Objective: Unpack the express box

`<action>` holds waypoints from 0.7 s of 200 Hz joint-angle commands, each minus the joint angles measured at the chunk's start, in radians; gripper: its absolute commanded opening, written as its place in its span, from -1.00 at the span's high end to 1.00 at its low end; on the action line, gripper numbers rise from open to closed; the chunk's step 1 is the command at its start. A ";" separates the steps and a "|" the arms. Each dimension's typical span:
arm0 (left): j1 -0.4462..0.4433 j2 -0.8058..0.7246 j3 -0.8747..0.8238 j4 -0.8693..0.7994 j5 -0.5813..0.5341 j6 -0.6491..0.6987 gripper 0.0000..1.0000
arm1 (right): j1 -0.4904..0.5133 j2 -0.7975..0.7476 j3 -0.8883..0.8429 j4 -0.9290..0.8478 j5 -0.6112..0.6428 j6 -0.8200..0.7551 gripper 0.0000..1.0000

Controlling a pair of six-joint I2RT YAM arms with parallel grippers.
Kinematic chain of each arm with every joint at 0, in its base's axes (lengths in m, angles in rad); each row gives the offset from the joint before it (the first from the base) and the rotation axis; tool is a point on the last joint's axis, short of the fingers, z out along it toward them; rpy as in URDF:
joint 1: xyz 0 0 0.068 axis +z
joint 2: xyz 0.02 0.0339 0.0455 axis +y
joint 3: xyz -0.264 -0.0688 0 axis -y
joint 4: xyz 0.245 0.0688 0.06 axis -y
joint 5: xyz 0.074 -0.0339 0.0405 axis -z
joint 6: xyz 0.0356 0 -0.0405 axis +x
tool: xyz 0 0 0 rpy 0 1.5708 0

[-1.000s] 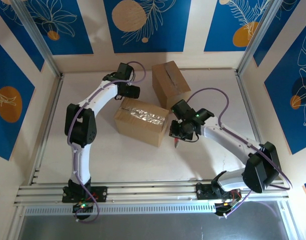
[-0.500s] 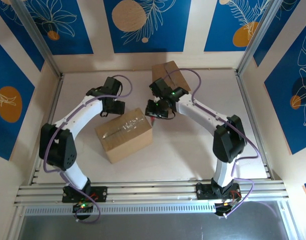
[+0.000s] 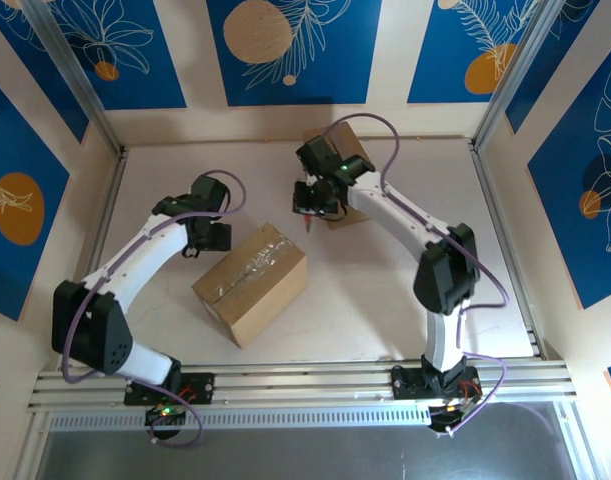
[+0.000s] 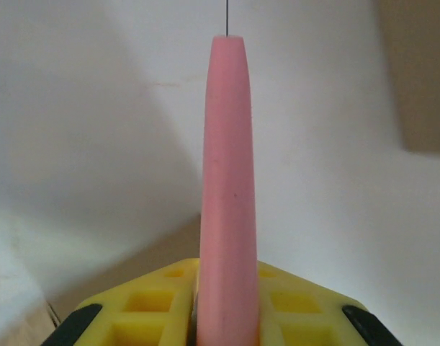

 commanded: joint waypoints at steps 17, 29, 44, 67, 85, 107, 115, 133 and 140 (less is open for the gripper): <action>0.047 -0.087 0.070 -0.193 -0.146 -0.049 -0.57 | 0.111 -0.334 -0.282 -0.159 0.230 0.035 1.00; 0.056 -0.096 0.052 -0.207 -0.121 -0.054 -0.57 | 0.159 -0.410 -0.381 -0.179 0.239 0.090 1.00; 0.059 -0.101 0.011 -0.202 -0.071 -0.060 -0.56 | 0.224 -0.475 -0.481 -0.176 0.215 0.163 1.00; 0.060 -0.096 -0.048 -0.190 -0.033 -0.077 -0.51 | 0.317 -0.494 -0.558 -0.144 0.187 0.267 1.00; 0.059 -0.099 -0.081 -0.186 -0.025 -0.083 -0.49 | 0.359 -0.471 -0.577 -0.085 0.167 0.325 1.00; 0.060 -0.104 -0.108 -0.184 0.010 -0.081 -0.47 | 0.371 -0.403 -0.563 -0.006 0.149 0.357 1.00; 0.060 -0.111 -0.117 -0.186 0.024 -0.080 -0.45 | 0.373 -0.370 -0.541 0.007 0.154 0.355 1.00; 0.056 -0.127 -0.142 -0.184 0.055 -0.080 -0.43 | 0.370 -0.289 -0.469 0.023 0.166 0.330 1.00; 0.054 -0.138 -0.153 -0.183 0.072 -0.079 -0.44 | 0.366 -0.257 -0.439 0.025 0.166 0.316 1.00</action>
